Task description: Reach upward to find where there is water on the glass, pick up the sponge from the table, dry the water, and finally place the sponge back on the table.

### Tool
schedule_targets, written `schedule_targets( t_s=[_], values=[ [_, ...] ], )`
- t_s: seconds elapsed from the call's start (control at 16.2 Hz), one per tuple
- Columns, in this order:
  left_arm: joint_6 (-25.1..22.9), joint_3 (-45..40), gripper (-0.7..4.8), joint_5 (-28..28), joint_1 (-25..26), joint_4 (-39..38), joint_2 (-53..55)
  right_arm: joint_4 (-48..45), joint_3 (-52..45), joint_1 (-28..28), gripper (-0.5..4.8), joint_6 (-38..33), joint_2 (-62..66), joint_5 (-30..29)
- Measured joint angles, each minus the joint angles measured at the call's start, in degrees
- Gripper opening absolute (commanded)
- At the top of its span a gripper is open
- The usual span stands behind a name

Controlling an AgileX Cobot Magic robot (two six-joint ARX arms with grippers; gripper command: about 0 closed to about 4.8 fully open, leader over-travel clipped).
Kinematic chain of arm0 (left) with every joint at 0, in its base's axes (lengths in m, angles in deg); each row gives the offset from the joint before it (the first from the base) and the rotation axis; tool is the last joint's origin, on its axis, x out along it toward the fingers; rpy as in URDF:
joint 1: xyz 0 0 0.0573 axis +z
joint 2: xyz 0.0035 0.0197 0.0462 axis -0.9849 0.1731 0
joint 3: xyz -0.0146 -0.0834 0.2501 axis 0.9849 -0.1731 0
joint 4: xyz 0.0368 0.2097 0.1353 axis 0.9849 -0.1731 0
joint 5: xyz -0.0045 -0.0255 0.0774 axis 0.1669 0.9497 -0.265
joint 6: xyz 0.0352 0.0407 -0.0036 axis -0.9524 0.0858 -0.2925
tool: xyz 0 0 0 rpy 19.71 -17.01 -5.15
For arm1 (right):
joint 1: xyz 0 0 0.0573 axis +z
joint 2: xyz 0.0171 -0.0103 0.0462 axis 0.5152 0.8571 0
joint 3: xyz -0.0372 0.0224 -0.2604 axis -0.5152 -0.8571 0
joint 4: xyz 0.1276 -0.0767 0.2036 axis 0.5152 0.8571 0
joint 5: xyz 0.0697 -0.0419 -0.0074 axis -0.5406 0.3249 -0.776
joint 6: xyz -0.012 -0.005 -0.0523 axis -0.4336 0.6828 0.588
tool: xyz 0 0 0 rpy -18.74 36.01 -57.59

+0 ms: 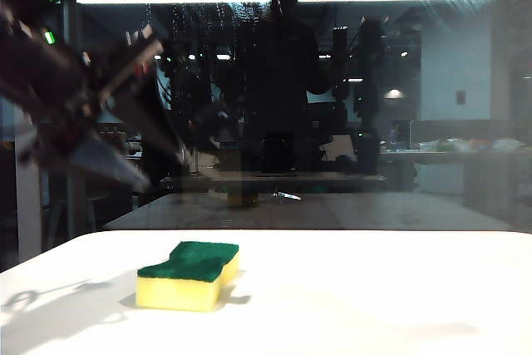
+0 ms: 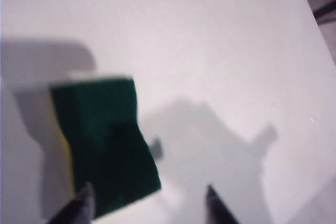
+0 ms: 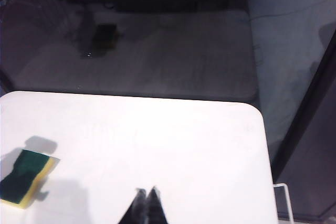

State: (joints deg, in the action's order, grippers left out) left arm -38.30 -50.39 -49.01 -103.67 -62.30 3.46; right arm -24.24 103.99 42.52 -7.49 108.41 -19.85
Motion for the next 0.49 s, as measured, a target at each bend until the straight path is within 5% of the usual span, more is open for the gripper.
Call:
schedule_targets(
  t_s=[0.49],
  values=[
    [-11.96, 0.24, 2.56, -10.71, 6.29, -5.86, -19.93, -8.46, -5.49, 0.0, -0.06, 1.81, -7.5, 6.05]
  ],
)
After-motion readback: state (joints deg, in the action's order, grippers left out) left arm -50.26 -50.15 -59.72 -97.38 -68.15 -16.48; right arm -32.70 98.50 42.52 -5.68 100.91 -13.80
